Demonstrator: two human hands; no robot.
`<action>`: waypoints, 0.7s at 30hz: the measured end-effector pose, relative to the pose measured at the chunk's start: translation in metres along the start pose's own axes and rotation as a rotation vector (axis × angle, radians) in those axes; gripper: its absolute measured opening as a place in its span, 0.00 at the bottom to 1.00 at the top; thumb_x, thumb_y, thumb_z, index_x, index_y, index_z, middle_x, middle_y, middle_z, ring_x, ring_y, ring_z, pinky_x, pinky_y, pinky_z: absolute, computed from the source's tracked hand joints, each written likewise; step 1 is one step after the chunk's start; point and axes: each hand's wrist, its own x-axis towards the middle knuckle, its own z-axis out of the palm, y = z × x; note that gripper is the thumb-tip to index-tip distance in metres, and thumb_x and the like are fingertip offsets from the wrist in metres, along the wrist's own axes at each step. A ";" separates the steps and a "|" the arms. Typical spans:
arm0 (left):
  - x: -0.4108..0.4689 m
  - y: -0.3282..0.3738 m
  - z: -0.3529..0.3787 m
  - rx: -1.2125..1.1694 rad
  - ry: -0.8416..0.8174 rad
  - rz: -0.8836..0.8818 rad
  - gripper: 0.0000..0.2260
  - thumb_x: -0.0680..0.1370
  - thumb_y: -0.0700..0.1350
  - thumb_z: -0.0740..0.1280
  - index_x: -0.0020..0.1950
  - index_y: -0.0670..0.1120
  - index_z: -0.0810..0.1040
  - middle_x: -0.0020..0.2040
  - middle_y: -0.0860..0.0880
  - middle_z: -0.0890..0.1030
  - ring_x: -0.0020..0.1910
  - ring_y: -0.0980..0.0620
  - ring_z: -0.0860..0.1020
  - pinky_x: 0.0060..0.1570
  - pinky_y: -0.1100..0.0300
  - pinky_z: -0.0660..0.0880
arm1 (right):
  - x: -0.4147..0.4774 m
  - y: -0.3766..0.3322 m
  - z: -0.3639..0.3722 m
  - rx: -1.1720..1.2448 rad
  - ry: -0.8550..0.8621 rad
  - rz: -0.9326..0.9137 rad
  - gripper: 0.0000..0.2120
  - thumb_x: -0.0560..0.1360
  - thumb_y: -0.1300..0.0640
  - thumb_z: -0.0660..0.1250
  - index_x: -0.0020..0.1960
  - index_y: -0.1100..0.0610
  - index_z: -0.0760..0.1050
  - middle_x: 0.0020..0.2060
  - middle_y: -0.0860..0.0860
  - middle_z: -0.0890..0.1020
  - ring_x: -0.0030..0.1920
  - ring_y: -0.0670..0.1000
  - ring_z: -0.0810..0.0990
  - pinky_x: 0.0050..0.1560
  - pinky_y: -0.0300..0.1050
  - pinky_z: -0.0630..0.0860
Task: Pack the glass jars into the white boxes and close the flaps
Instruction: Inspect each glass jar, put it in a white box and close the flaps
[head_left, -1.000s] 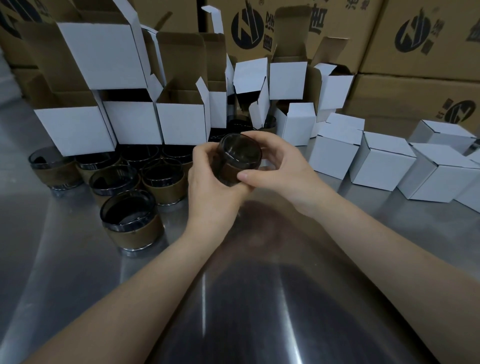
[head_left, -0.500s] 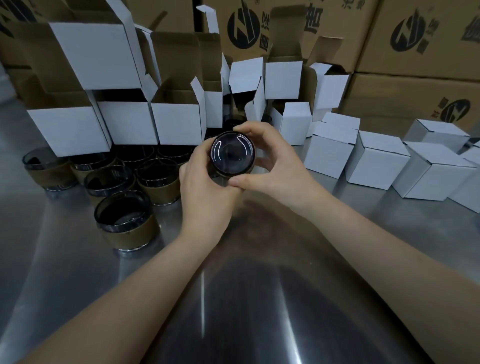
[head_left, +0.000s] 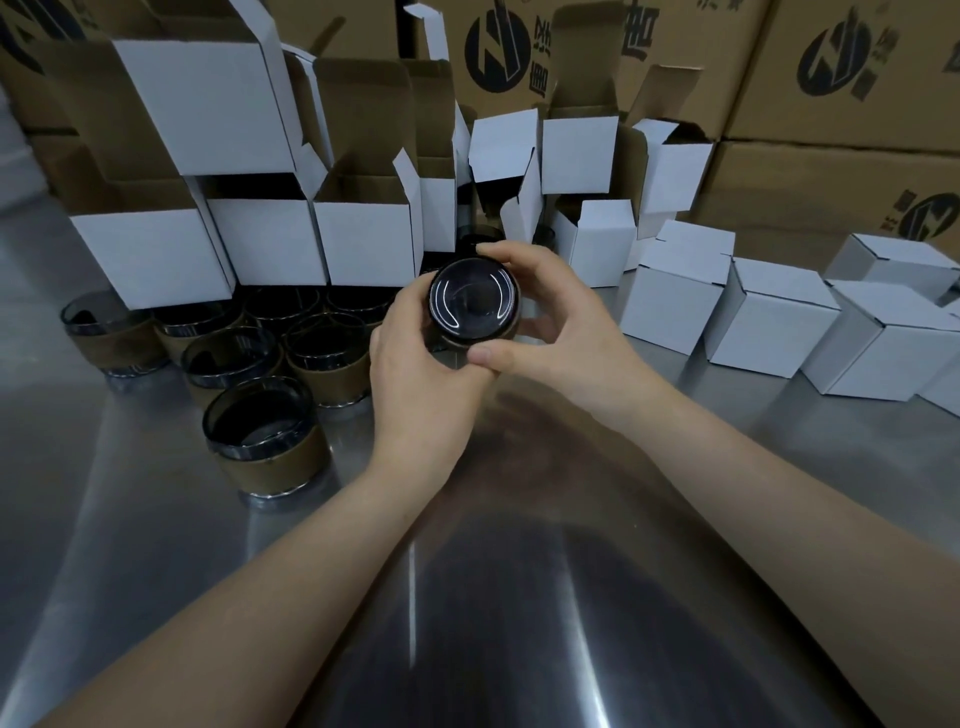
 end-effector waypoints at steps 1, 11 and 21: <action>0.000 0.000 0.001 -0.005 -0.011 -0.004 0.25 0.69 0.45 0.74 0.63 0.56 0.72 0.59 0.56 0.78 0.63 0.51 0.73 0.63 0.48 0.73 | 0.000 0.000 -0.001 0.007 0.004 0.017 0.31 0.69 0.57 0.77 0.69 0.47 0.69 0.63 0.41 0.76 0.66 0.42 0.72 0.64 0.44 0.75; -0.001 0.009 -0.001 -0.313 -0.020 -0.183 0.18 0.73 0.54 0.72 0.56 0.54 0.67 0.48 0.56 0.82 0.50 0.60 0.81 0.55 0.56 0.78 | 0.003 -0.007 0.000 0.277 0.085 0.327 0.18 0.83 0.48 0.56 0.66 0.55 0.76 0.58 0.51 0.83 0.57 0.46 0.81 0.59 0.50 0.79; 0.004 0.013 -0.003 -0.488 -0.138 -0.282 0.22 0.76 0.52 0.67 0.68 0.47 0.72 0.60 0.49 0.81 0.61 0.49 0.79 0.65 0.45 0.74 | 0.004 -0.004 -0.001 0.651 -0.080 0.491 0.21 0.83 0.47 0.56 0.71 0.56 0.69 0.60 0.62 0.80 0.60 0.62 0.80 0.65 0.61 0.73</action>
